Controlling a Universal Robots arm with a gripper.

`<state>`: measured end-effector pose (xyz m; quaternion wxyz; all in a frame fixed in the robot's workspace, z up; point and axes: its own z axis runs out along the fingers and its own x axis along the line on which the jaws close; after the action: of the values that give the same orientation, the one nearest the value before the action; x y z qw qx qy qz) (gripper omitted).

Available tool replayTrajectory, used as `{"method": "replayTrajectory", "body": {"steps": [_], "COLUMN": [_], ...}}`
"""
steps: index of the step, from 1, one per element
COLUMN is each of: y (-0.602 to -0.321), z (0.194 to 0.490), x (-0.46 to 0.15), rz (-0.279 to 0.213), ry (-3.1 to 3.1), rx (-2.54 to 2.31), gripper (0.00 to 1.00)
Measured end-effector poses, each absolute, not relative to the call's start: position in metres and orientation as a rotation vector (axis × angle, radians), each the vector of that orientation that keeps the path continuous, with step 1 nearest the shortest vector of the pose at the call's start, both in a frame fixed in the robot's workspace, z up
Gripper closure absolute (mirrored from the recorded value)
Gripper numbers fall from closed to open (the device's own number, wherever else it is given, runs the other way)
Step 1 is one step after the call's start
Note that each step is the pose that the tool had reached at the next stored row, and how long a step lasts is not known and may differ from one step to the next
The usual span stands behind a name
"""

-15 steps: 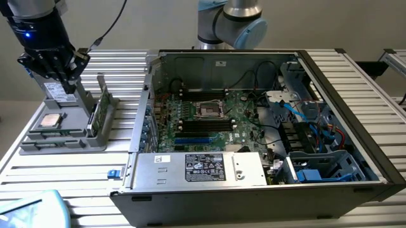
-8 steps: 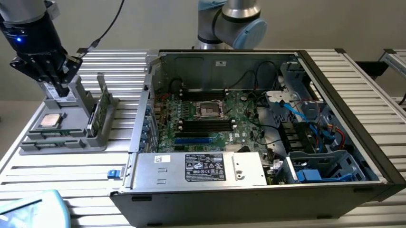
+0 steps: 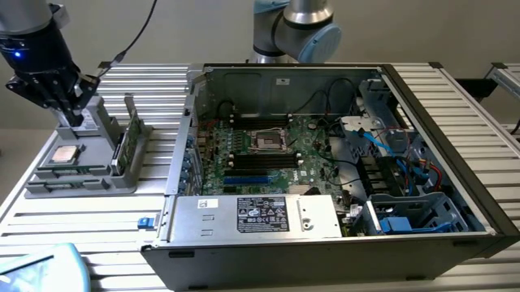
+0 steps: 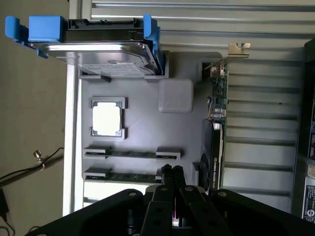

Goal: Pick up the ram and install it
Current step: 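Reach for the ram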

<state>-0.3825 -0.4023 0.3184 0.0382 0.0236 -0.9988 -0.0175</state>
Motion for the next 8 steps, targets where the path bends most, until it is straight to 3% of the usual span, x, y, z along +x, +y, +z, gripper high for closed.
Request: {"method": "replayTrajectory", "body": {"steps": [8], "y": [-0.4114], "z": [0.3172], "x": [-0.3886], "rz": [-0.053], "ry": [-3.063], "rx": [0.092], "gripper": [0.9]}}
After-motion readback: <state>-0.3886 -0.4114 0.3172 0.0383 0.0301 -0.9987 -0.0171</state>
